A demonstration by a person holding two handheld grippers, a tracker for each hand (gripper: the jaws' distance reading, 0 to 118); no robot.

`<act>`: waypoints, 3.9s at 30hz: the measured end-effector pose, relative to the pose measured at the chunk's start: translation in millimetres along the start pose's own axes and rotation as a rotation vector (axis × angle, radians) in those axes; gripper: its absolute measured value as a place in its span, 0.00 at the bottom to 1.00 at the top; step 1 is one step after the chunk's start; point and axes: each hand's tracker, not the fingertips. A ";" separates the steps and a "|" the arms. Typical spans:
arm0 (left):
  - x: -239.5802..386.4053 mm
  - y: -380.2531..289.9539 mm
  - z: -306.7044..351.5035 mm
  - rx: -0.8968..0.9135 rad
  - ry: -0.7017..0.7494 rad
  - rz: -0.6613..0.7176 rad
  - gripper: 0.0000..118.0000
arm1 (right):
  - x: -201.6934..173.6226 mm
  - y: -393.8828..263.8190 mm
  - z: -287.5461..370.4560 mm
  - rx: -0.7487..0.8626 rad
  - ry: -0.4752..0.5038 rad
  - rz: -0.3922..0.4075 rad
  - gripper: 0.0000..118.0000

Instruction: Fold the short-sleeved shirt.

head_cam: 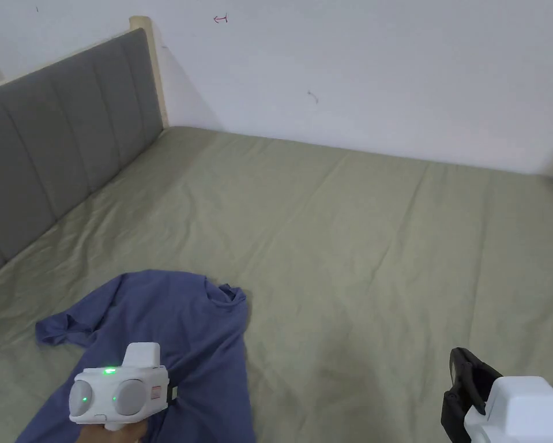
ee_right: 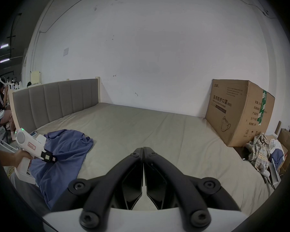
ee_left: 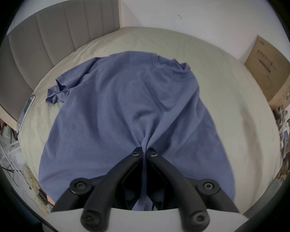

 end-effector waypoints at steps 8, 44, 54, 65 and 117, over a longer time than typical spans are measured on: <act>17.4 28.0 92.1 0.185 -0.259 0.047 0.00 | 13.8 5.1 11.0 0.034 -0.020 -0.041 0.00; 358.7 -49.7 120.5 -0.019 -0.684 -0.537 0.00 | 124.2 -15.9 119.7 0.084 -0.307 -0.110 0.00; 355.0 -108.6 56.9 -0.202 -0.422 -0.591 0.13 | 116.7 -17.2 110.0 0.057 -0.284 -0.141 0.00; 293.3 -45.3 173.4 0.324 -0.540 -0.363 0.99 | 109.6 2.5 117.2 0.105 -0.292 -0.133 0.00; 221.7 -53.6 39.3 -0.054 -0.267 -0.245 0.89 | 124.4 1.8 89.6 0.112 -0.307 -0.133 0.00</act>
